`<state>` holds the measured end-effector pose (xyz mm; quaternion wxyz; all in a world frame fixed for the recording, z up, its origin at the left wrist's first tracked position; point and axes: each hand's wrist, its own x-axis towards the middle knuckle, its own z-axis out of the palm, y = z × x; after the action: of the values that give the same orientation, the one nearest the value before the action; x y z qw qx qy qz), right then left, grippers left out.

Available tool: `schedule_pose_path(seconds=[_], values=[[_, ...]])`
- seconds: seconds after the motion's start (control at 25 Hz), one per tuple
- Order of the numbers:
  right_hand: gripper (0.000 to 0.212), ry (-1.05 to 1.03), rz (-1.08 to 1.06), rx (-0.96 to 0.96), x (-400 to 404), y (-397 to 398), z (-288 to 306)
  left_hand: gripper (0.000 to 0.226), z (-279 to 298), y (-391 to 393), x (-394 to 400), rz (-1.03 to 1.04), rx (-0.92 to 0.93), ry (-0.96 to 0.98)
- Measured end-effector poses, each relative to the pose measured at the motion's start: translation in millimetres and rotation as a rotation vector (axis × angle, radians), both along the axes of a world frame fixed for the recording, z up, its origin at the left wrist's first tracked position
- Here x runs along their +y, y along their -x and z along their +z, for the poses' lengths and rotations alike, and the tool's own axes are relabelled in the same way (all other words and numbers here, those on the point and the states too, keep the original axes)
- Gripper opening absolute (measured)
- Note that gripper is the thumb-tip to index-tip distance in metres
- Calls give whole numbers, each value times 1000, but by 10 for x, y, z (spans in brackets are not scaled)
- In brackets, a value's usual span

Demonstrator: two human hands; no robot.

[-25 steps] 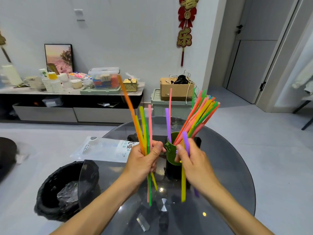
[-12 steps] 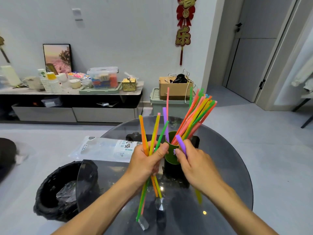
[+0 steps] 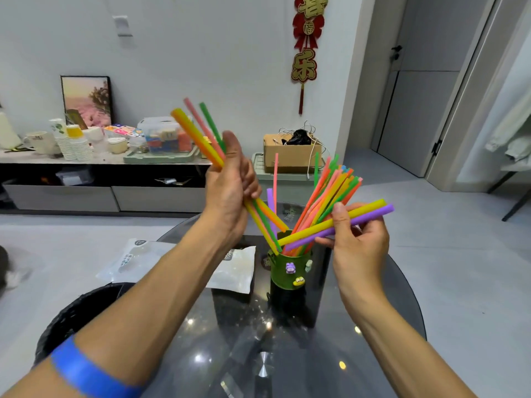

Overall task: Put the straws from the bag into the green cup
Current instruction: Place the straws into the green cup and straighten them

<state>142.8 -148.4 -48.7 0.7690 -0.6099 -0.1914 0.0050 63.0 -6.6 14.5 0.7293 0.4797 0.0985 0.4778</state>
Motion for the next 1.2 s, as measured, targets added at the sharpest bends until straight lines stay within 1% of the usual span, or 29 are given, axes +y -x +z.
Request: schedule_pose_path(seconds=[0.16, 0.24, 0.32, 0.4, 0.48, 0.64, 0.72, 0.76, 0.92, 0.96, 1.04, 1.08, 1.12, 1.2], values=[[23, 256, -162, -230, 77, -114, -129, 52, -127, -369, 15, 20, 146, -40], [26, 375, -162, -282, 116, -154, -183, 50, -202, -485, 14, 44, 209, -78], [27, 476, -130, -315, 145, -188, -228, 53, -266, -558, -2, 97, 278, -187], [28, 522, -98, -331, 150, -217, -246, 55, -275, -583, -45, 140, 295, -293], [27, 533, -80, -324, 144, -241, -242, 55, -194, -586, -64, 162, 257, -310], [27, 549, -74, -322, 145, -271, -281, 54, 55, -610, -55, 168, 188, -218], [26, 547, -65, -324, 156, -277, -305, 53, 76, -637, -26, 174, 189, -170], [26, 546, -62, -323, 158, -284, -316, 52, 47, -658, -9, 165, 223, -178], [24, 546, -55, -332, 152, -275, -305, 52, -259, -728, -25, 100, 478, -326], [25, 546, -51, -329, 147, -270, -298, 47, -324, -743, -35, 110, 504, -372], [31, 524, -32, -287, 123, -255, -263, 26, -364, -724, -74, 137, 483, -477], [36, 504, -19, -253, 108, -257, -249, 36, -360, -700, -91, 157, 470, -533], [43, 475, -2, -212, 84, -266, -236, 51, -349, -659, -113, 183, 462, -601], [57, 373, 76, -117, 58, -313, -231, 70, -360, -530, -148, 338, 457, -755]])
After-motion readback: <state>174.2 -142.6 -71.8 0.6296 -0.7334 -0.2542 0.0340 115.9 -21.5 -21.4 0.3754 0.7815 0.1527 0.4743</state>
